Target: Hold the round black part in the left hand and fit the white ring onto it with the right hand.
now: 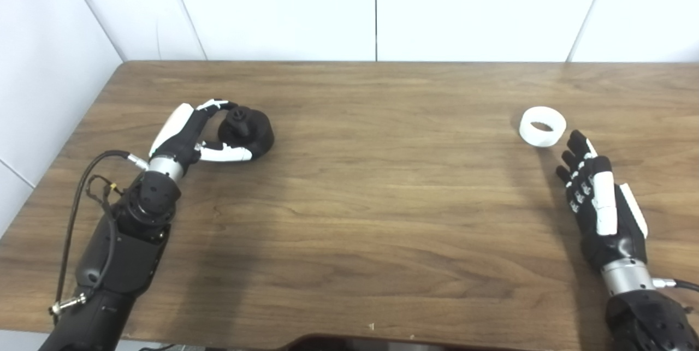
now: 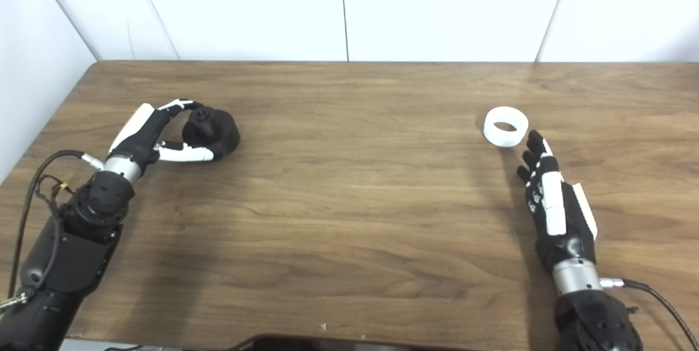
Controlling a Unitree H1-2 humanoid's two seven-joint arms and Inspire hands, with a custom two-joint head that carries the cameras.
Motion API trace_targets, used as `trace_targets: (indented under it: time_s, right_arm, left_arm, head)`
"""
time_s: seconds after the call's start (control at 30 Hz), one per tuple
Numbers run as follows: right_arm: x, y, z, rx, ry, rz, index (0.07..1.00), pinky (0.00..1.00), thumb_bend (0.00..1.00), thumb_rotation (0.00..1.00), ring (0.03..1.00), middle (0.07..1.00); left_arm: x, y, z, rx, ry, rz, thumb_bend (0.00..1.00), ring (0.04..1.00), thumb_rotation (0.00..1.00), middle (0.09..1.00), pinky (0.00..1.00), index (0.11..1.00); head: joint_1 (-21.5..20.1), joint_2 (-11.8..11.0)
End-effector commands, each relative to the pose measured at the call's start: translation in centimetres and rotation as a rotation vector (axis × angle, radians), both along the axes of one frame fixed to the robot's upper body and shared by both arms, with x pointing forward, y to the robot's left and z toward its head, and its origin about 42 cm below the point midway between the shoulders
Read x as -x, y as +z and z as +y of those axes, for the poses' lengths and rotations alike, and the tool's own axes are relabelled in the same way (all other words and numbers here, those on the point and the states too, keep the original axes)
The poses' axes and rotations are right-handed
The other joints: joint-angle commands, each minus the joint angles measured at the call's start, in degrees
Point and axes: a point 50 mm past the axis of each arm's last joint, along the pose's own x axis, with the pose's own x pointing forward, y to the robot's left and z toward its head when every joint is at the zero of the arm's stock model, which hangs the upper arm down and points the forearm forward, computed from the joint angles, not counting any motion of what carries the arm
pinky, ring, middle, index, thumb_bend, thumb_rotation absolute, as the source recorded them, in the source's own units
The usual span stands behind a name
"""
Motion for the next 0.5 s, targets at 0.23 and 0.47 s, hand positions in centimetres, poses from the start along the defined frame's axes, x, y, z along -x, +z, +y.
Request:
trace_targets:
  time_s: [0.23,0.47]
  right_arm:
    - [-0.47,1.73,-0.25,-0.005,0.004,-0.084,0.993,0.99,0.64,1.0,1.0,1.0]
    - [-0.39,1.74,-0.34,-0.008,0.009,-0.087,0.994,0.99,0.65,1.0,1.0,1.0]
  left_arm:
    - [-1.55,1.94,0.38,-0.058,0.01,-0.07,0.94,1.0,0.18,0.947,0.96,0.693]
    - [-1.46,1.8,0.31,-0.095,0.013,-0.073,0.92,1.0,0.15,0.938,0.97,0.665]
  head:
    - [0.2,-0.1]
    - [0.1,0.0]
